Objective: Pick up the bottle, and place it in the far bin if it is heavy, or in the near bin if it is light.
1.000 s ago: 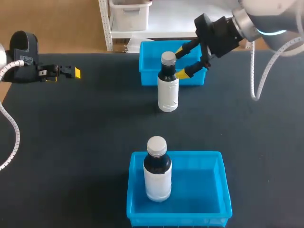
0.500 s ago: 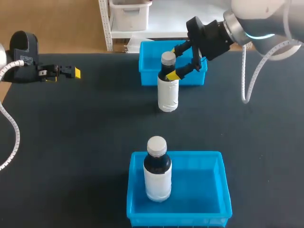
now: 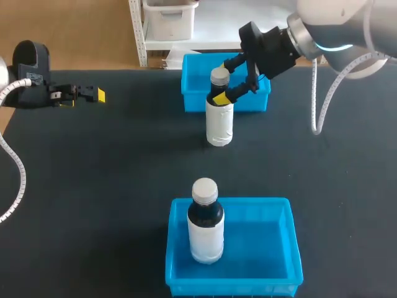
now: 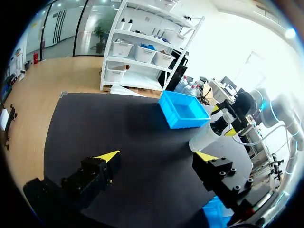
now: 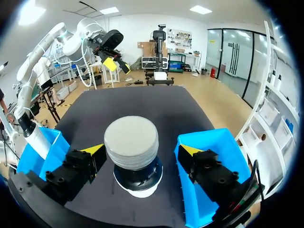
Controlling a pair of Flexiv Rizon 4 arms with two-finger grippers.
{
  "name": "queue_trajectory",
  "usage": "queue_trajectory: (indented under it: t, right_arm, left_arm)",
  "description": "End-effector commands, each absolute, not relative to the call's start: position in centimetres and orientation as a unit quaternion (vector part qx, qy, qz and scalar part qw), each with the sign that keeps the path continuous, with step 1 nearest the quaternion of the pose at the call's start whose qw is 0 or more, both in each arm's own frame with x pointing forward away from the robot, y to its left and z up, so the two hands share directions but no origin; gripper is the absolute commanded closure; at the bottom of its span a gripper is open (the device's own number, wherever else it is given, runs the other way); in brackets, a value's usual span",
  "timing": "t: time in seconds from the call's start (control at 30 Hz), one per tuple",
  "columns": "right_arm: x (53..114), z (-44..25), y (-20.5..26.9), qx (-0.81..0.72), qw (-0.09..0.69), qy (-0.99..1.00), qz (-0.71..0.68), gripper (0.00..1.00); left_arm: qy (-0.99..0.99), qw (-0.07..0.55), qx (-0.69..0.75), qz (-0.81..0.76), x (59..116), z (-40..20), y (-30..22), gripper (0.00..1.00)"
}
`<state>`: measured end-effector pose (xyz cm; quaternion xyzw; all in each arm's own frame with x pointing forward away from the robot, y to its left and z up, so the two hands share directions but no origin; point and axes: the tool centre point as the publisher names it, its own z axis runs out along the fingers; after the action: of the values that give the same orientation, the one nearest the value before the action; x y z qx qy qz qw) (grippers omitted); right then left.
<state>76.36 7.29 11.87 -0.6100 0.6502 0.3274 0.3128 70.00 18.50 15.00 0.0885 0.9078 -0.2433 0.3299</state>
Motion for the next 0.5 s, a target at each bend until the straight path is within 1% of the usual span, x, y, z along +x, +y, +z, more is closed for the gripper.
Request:
queue_trajectory:
  t: [0.03, 0.13, 0.2, 0.27, 0.4, 0.5]
  right_arm:
    - [76.33, 11.76, 7.33, -0.61, 0.313, 0.65, 0.328, 0.04]
    - [76.29, 11.67, 7.32, -0.609, 0.313, 0.65, 0.329, 0.19]
    - [76.26, 11.64, 7.33, -0.61, 0.312, 0.65, 0.329, 0.19]
    - [76.26, 11.63, 7.34, -0.61, 0.312, 0.649, 0.329, 0.22]
    - [76.22, 11.71, 7.33, -0.611, 0.313, 0.649, 0.329, 0.49]
    - [76.13, 11.76, 7.34, -0.612, 0.313, 0.648, 0.329, 0.54]
  left_arm:
    - [0.908, 0.33, 0.088, -0.243, 70.0, 15.0, 18.5, 0.0]
    - [0.908, 0.33, 0.088, -0.243, 70.0, 15.0, 18.5, 0.0]
    - [0.908, 0.33, 0.088, -0.243, 70.0, 15.0, 18.5, 0.0]
    - [0.908, 0.33, 0.088, -0.243, 70.0, 15.0, 18.5, 0.0]
    - [0.908, 0.33, 0.088, -0.243, 70.0, 15.0, 18.5, 0.0]
    - [0.908, 0.33, 0.088, -0.243, 70.0, 15.0, 18.5, 0.0]
